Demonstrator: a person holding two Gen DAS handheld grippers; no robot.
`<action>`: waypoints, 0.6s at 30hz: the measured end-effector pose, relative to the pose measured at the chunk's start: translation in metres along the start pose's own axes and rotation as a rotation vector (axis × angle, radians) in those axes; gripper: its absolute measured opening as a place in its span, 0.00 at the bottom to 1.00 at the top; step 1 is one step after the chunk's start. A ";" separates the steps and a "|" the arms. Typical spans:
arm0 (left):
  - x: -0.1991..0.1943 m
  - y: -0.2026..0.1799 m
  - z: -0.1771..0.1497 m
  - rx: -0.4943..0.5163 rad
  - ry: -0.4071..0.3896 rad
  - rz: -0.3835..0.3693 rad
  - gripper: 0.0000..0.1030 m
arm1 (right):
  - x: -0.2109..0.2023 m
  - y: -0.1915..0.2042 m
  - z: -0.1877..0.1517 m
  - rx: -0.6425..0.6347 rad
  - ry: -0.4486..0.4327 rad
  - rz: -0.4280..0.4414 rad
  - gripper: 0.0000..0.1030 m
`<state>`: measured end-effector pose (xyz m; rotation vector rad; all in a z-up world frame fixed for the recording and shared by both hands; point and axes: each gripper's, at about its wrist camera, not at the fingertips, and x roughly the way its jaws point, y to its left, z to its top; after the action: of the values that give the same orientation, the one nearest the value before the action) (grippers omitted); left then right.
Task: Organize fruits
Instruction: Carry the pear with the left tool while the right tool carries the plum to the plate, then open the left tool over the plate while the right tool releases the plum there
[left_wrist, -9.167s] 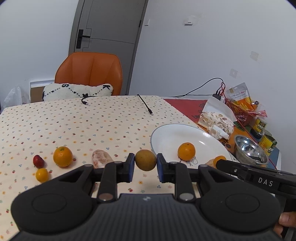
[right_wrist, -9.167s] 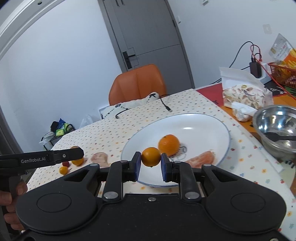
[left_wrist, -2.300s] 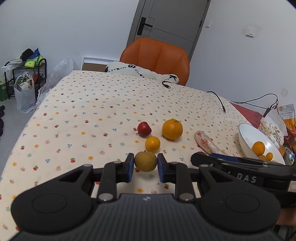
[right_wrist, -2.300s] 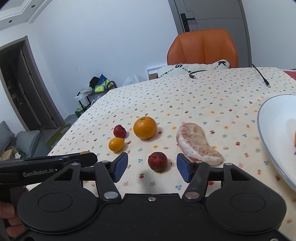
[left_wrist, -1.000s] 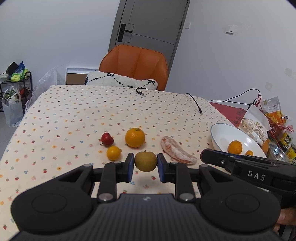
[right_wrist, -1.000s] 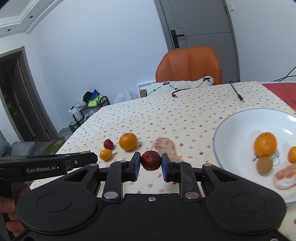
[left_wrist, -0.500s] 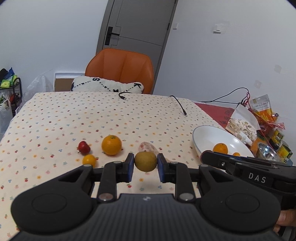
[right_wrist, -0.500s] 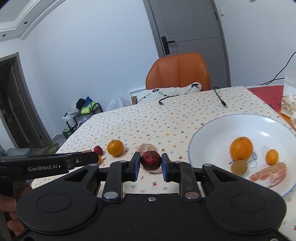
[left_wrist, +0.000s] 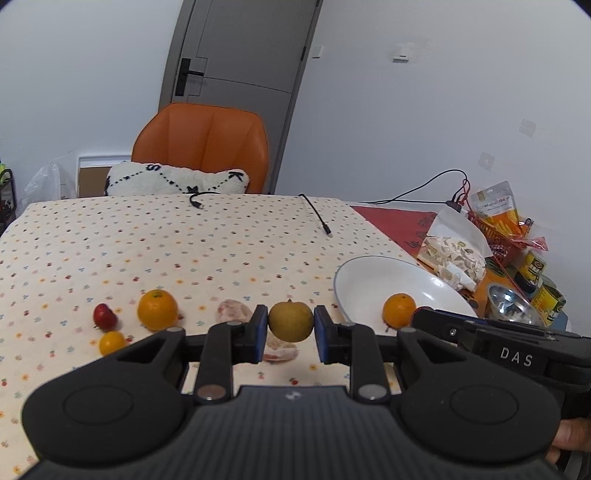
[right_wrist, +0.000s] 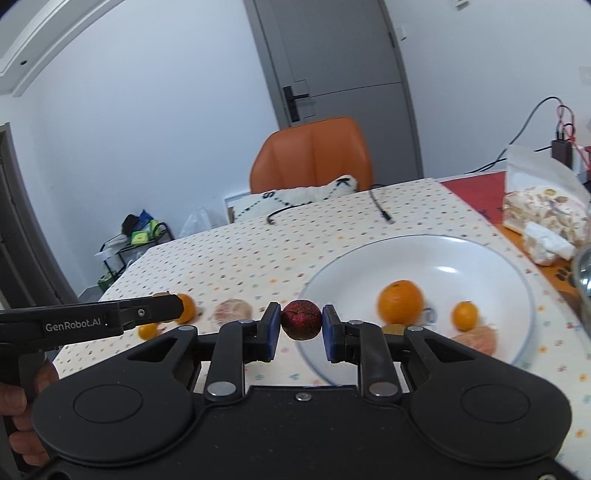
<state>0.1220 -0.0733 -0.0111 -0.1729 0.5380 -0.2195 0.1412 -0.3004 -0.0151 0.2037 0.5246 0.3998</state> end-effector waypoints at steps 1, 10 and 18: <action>0.002 -0.002 0.001 0.003 0.001 -0.005 0.24 | -0.001 -0.003 0.000 0.003 -0.003 -0.008 0.22; 0.015 -0.017 0.005 0.020 0.006 -0.038 0.24 | -0.007 -0.031 0.001 0.030 -0.020 -0.083 0.22; 0.032 -0.029 0.006 0.035 0.024 -0.069 0.24 | -0.006 -0.051 0.003 0.054 -0.027 -0.141 0.22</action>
<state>0.1474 -0.1090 -0.0150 -0.1548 0.5524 -0.2984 0.1539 -0.3491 -0.0248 0.2227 0.5199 0.2457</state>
